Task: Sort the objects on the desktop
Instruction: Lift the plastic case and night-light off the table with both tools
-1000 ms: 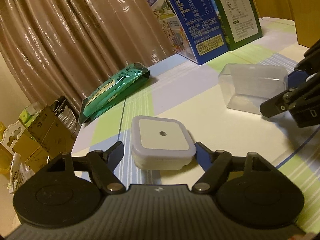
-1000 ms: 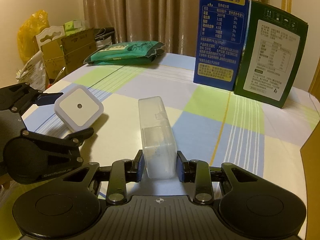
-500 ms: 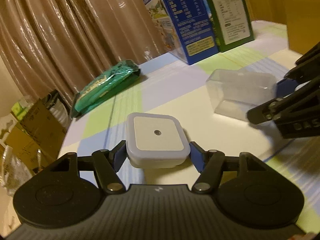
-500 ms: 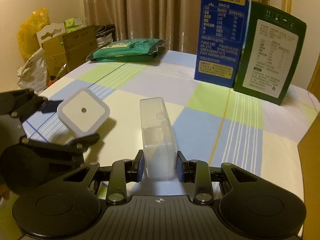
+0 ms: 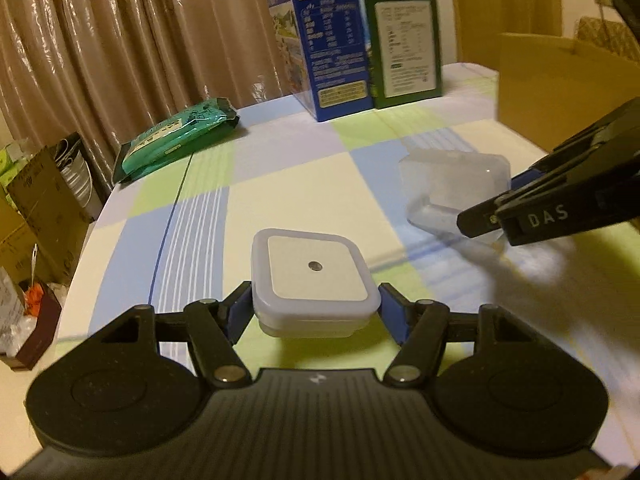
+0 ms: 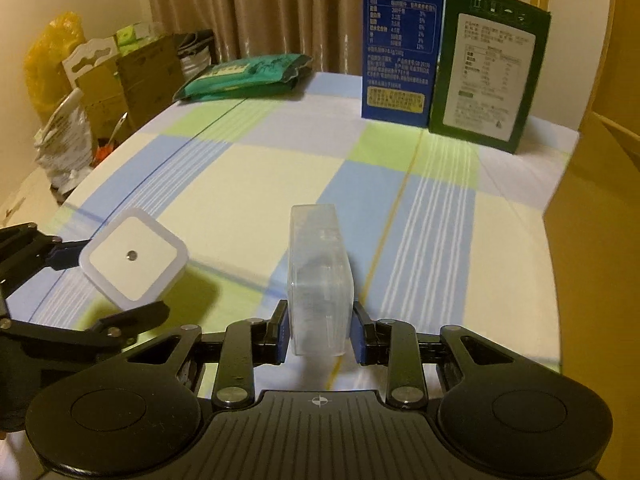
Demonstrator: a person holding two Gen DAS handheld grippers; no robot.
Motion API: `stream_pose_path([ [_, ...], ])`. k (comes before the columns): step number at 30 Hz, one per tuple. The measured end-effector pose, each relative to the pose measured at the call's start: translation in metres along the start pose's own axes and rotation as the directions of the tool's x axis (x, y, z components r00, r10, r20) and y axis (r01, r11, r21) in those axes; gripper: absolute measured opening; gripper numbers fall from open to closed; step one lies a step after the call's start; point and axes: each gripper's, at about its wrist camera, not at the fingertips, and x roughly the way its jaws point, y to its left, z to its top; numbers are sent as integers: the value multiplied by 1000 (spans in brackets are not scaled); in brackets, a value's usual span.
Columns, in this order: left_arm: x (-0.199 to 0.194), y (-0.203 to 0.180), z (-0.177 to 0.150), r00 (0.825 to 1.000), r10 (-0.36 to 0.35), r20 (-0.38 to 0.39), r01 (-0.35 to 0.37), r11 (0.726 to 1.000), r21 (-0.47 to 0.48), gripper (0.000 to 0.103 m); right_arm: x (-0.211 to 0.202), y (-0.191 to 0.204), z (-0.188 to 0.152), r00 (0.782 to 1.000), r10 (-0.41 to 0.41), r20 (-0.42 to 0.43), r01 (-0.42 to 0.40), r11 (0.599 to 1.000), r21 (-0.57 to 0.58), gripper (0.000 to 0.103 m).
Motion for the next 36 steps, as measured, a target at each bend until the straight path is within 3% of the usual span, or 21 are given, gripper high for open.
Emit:
stream_pose_path([
  [9, -72, -15, -41, 998, -59, 0, 59, 997, -49, 62, -52, 10, -29, 999, 27, -34, -27, 999, 24, 27],
  [14, -97, -22, -65, 996, -87, -1, 87, 994, -62, 62, -75, 24, -63, 998, 15, -56, -12, 999, 50, 27],
  [23, -103, -24, -73, 993, -115, 0, 115, 990, -79, 62, -83, 42, -107, 999, -14, -52, 17, 998, 57, 28],
  [36, -95, -21, -77, 992, -128, 2, 127, 986, -109, 62, -64, 46, -103, 999, -28, -32, 29, 999, 22, 32],
])
